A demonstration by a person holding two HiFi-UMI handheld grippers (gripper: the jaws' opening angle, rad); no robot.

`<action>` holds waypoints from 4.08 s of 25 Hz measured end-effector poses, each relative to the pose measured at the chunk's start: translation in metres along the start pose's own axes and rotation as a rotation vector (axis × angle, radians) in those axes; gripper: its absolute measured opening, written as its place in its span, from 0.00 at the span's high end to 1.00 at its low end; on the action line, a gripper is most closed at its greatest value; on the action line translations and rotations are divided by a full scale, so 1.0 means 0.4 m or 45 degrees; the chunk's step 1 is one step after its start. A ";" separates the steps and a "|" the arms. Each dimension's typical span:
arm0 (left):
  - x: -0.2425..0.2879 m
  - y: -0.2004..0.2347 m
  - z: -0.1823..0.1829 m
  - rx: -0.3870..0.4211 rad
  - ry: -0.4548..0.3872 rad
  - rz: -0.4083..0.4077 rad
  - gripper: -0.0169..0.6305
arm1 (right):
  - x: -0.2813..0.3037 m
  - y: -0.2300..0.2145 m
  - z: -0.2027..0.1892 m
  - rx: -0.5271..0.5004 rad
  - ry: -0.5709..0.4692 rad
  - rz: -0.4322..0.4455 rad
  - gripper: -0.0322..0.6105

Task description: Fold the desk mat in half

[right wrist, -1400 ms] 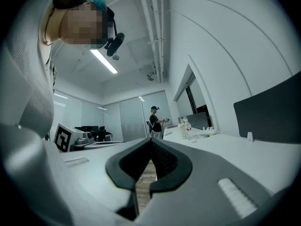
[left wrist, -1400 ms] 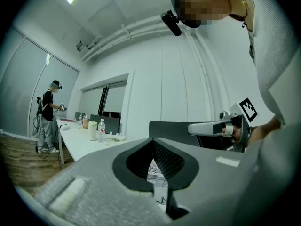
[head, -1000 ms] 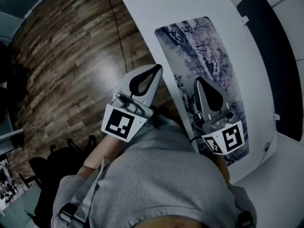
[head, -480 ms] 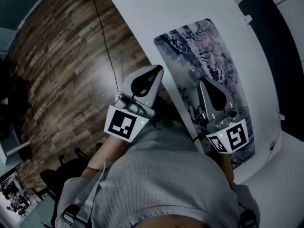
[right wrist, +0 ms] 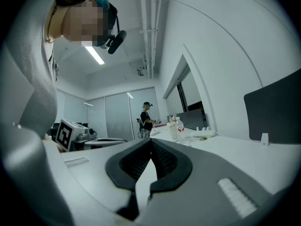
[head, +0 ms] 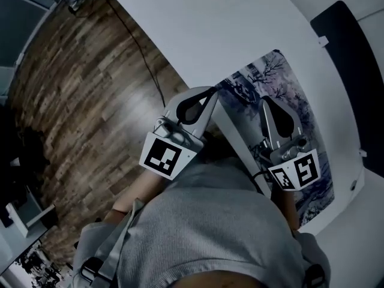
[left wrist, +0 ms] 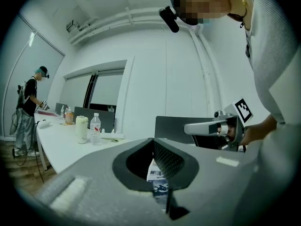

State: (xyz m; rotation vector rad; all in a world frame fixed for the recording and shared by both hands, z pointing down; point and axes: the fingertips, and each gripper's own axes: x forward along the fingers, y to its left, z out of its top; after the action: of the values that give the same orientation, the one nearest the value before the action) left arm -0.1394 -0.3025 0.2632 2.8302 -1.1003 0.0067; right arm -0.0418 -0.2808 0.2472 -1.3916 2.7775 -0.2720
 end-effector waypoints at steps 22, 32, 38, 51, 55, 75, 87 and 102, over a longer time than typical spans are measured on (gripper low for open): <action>0.090 0.078 -0.025 -0.046 0.050 -0.103 0.97 | 0.042 -0.122 0.043 -0.316 0.159 0.048 0.95; 0.111 0.066 -0.132 -0.110 0.276 -0.165 0.97 | 0.039 -0.191 -0.098 -0.691 0.608 0.387 0.95; 0.113 0.049 -0.277 -0.104 0.577 -0.187 0.68 | 0.052 -0.330 -0.244 -0.706 0.885 0.619 0.73; 0.129 0.033 -0.443 -0.128 0.884 -0.115 0.52 | 0.159 -0.597 -0.445 -0.734 1.321 0.732 0.69; 0.132 0.028 -0.471 -0.158 0.932 -0.106 0.52 | 0.175 -0.628 -0.446 -0.640 1.339 0.735 0.60; 0.142 0.016 -0.521 -0.053 1.122 -0.031 0.64 | 0.171 -0.607 -0.446 -0.552 1.323 0.761 0.73; 0.146 0.039 -0.519 -0.169 1.123 0.049 0.82 | 0.167 -0.598 -0.441 -0.459 1.193 0.767 0.83; 0.130 -0.006 -0.458 -0.209 0.932 0.006 0.91 | 0.137 -0.564 -0.402 -0.629 1.102 0.876 0.91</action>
State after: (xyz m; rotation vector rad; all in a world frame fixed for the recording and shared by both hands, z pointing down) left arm -0.0930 -0.3176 0.4475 2.3393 -0.8705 0.8316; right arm 0.0885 -0.4336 0.4458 -0.2060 4.0167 -0.1897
